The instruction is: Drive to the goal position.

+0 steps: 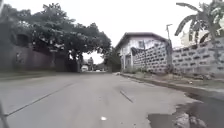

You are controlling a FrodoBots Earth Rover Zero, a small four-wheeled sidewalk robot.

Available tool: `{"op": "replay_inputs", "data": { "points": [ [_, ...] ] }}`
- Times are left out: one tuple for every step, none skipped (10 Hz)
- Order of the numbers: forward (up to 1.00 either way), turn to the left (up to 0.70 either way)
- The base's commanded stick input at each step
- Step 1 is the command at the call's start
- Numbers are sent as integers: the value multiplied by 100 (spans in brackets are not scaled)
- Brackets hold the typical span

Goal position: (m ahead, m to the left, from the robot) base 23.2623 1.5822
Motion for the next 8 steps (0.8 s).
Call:
{"op": "replay_inputs", "data": {
  "points": [
    [100,-32],
    [100,-40],
    [100,-40],
    [100,-22],
    [100,-5],
    [100,0],
    [100,0],
    [100,-26]
  ]
}}
